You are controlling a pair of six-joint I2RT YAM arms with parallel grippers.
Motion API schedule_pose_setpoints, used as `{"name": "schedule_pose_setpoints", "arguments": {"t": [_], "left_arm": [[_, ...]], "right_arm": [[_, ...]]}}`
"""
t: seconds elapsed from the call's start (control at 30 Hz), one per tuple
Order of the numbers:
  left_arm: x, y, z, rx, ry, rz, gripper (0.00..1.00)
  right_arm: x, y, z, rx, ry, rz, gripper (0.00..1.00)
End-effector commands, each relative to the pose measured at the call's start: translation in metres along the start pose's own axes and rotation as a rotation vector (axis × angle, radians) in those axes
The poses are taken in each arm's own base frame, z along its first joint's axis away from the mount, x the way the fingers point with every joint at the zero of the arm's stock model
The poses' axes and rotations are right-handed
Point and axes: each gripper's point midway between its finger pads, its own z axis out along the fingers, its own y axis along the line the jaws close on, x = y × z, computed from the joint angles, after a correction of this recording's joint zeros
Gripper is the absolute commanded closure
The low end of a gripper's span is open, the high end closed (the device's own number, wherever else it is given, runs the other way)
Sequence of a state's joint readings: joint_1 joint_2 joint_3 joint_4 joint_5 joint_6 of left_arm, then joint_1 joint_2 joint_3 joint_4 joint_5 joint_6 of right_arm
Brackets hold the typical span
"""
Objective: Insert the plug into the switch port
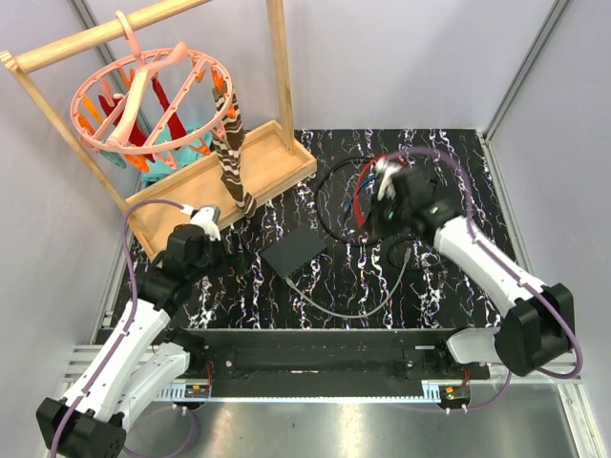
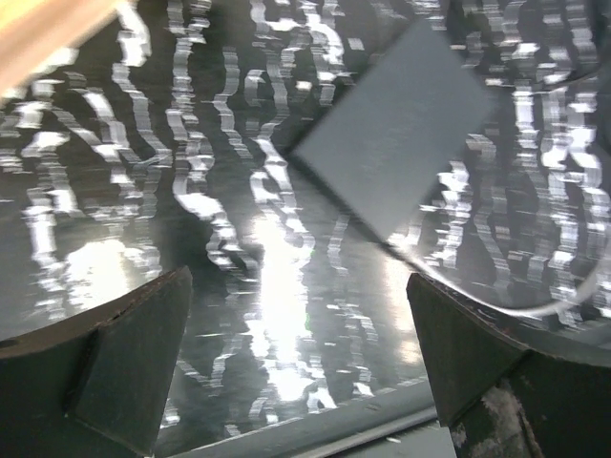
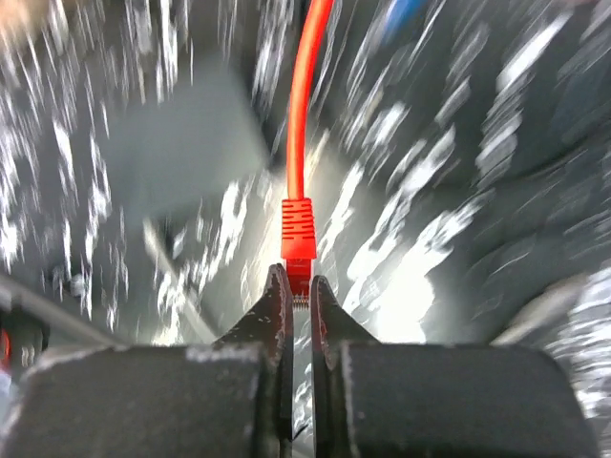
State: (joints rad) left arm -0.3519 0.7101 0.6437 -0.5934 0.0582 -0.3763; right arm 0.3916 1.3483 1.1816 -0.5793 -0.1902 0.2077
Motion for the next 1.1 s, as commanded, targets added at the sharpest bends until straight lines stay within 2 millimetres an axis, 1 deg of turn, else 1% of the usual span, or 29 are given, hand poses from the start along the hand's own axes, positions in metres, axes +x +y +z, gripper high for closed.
{"name": "schedule_pose_setpoints", "arguments": {"t": [0.0,0.03,0.07,0.1,0.13,0.17,0.2,0.27,0.3,0.33,0.37,0.4,0.43,0.47,0.5,0.53,0.6,0.63,0.67,0.7,0.8,0.83,0.87,0.9,0.97,1.0,1.03,1.07], "left_arm": [[-0.004,-0.045,0.003,0.215,0.012,-0.129,0.01],[-0.009,-0.052,0.004,0.246,0.001,-0.145,0.01],[-0.007,-0.058,0.005,0.266,0.006,-0.158,0.01],[-0.005,-0.070,0.004,0.301,0.023,-0.172,0.01],[-0.008,-0.079,0.007,0.324,0.020,-0.174,0.01],[-0.010,-0.087,0.007,0.345,0.022,-0.176,0.01],[-0.007,-0.099,0.006,0.373,0.039,-0.190,0.01],[-0.012,-0.116,0.012,0.415,0.041,-0.204,0.01],[-0.010,-0.127,0.013,0.439,0.056,-0.223,0.02],[-0.012,-0.136,0.020,0.456,0.061,-0.232,0.02],[-0.015,-0.145,0.021,0.473,0.062,-0.241,0.02],[-0.014,-0.156,0.022,0.494,0.077,-0.259,0.02],[-0.015,-0.163,0.031,0.500,0.086,-0.267,0.02],[-0.020,-0.172,0.032,0.515,0.083,-0.270,0.03],[-0.018,-0.181,0.034,0.527,0.096,-0.276,0.04],[-0.014,-0.186,0.043,0.517,0.115,-0.279,0.04],[-0.017,-0.202,0.047,0.529,0.113,-0.281,0.06],[-0.014,-0.205,0.055,0.520,0.126,-0.283,0.07],[-0.016,-0.211,0.057,0.524,0.123,-0.285,0.07],[-0.008,-0.215,0.065,0.509,0.142,-0.291,0.10],[-0.006,-0.233,0.069,0.539,0.159,-0.302,0.13],[0.000,-0.235,0.076,0.525,0.177,-0.302,0.16],[0.001,-0.242,0.076,0.535,0.183,-0.297,0.17],[0.007,-0.244,0.082,0.524,0.201,-0.295,0.18],[0.014,-0.249,0.085,0.523,0.223,-0.290,0.24],[0.019,-0.249,0.090,0.511,0.238,-0.296,0.26],[0.022,-0.250,0.090,0.509,0.247,-0.298,0.35],[0.025,-0.251,0.091,0.510,0.255,-0.296,0.40]], "right_arm": [[0.056,0.044,0.005,-0.116,-0.009,0.107,1.00],[0.056,0.047,0.007,-0.122,-0.054,0.127,1.00],[0.061,0.059,0.003,-0.154,-0.072,0.163,1.00],[0.081,0.056,0.008,-0.150,-0.049,0.178,1.00],[0.078,0.059,0.009,-0.161,-0.088,0.188,1.00],[0.081,0.069,0.005,-0.193,-0.098,0.197,1.00],[0.090,0.070,0.007,-0.200,-0.092,0.195,1.00],[0.088,0.078,0.005,-0.225,-0.126,0.186,1.00],[0.093,0.083,0.004,-0.236,-0.120,0.175,1.00],[0.094,0.083,0.004,-0.229,-0.128,0.174,1.00],[0.093,0.084,0.003,-0.231,-0.135,0.178,1.00],[0.096,0.085,0.002,-0.234,-0.133,0.175,1.00],[0.094,0.084,0.002,-0.229,-0.145,0.179,1.00],[0.094,0.086,0.001,-0.237,-0.151,0.181,1.00],[0.095,0.085,0.001,-0.238,-0.153,0.184,1.00],[0.095,0.087,0.001,-0.244,-0.159,0.183,1.00],[0.096,0.087,0.000,-0.245,-0.163,0.180,1.00],[0.096,0.088,0.000,-0.248,-0.162,0.174,1.00],[0.098,0.089,-0.001,-0.250,-0.161,0.171,1.00],[0.098,0.089,-0.001,-0.252,-0.162,0.168,1.00],[0.101,0.091,-0.002,-0.255,-0.165,0.154,1.00],[0.101,0.091,-0.002,-0.254,-0.167,0.153,1.00],[0.102,0.092,-0.003,-0.258,-0.166,0.151,1.00],[0.103,0.093,-0.004,-0.260,-0.167,0.151,1.00],[0.102,0.091,-0.005,-0.250,-0.181,0.156,1.00],[0.102,0.090,-0.004,-0.244,-0.182,0.154,1.00],[0.102,0.090,-0.005,-0.246,-0.182,0.154,1.00],[0.102,0.091,-0.006,-0.246,-0.186,0.154,1.00]]}}
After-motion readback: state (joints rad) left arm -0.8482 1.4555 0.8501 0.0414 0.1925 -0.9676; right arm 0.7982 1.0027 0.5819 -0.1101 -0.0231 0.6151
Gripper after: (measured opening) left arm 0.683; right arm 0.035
